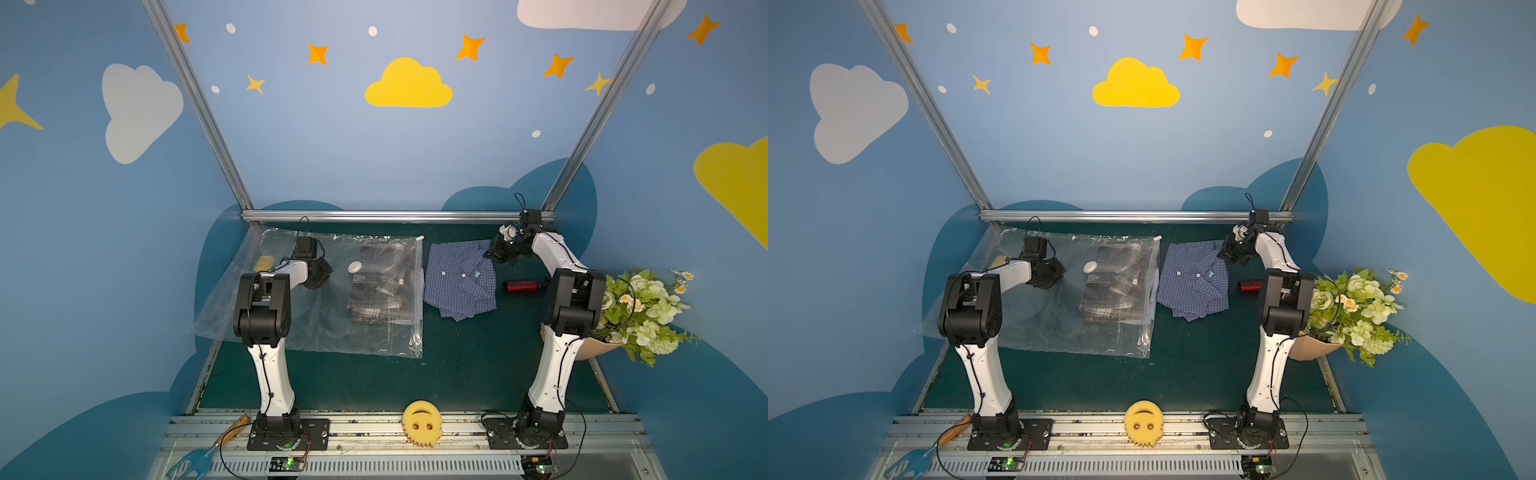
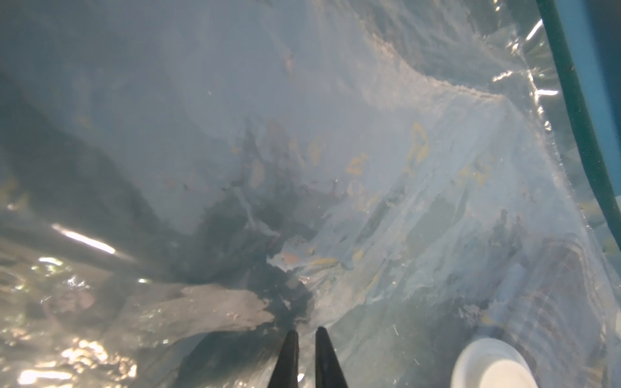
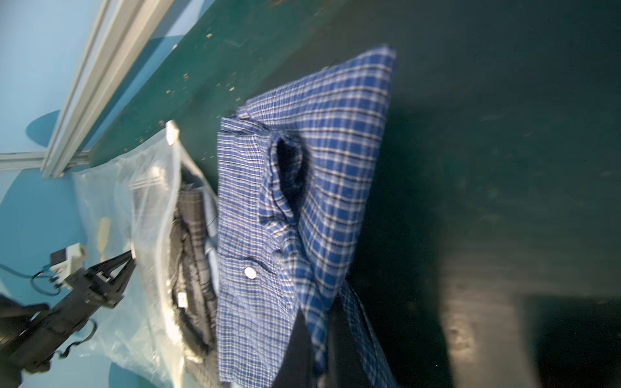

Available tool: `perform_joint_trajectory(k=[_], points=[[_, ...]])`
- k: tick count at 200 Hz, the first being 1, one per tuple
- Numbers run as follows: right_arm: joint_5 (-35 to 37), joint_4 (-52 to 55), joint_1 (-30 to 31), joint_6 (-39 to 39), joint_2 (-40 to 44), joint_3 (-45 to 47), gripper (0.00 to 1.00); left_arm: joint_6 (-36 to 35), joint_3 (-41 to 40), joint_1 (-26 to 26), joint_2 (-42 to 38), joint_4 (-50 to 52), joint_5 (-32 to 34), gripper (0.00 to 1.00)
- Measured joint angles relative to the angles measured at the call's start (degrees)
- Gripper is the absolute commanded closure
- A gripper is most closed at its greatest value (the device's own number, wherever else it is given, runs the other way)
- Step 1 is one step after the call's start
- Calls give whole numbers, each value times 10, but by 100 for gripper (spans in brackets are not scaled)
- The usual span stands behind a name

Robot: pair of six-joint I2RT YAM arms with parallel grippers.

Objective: Take the shirt out of the vacuum bag
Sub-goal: Take out the shirt from the vacuum bag, then place the shirt at the center of the board.

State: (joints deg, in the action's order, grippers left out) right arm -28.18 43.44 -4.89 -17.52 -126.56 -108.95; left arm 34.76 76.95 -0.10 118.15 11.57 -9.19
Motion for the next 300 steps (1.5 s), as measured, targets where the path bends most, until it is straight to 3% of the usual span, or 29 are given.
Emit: perform_joint_trajectory(k=[56, 144, 164, 223, 255, 284, 300], points=[[-4, 0, -30, 6, -43, -20, 100, 0, 0, 0, 0, 0, -1, 87], [-11, 32, -35, 59, -126, -143, 100, 0, 0, 1, 0, 0, -4, 87], [-4, 38, -35, 60, -126, -145, 78, -2, 0, 1, 0, 0, -4, 87], [48, 42, -22, 68, -118, -140, 46, -4, 0, 1, 0, -1, -6, 86], [143, 58, 17, 74, -73, -133, 38, -5, 0, 1, 0, -2, -7, 86], [231, 56, 64, 75, 21, -87, 37, -5, 0, 1, 0, -3, -8, 86], [245, 42, 85, 73, 74, -47, 38, -5, 0, 1, 0, -3, -9, 86]])
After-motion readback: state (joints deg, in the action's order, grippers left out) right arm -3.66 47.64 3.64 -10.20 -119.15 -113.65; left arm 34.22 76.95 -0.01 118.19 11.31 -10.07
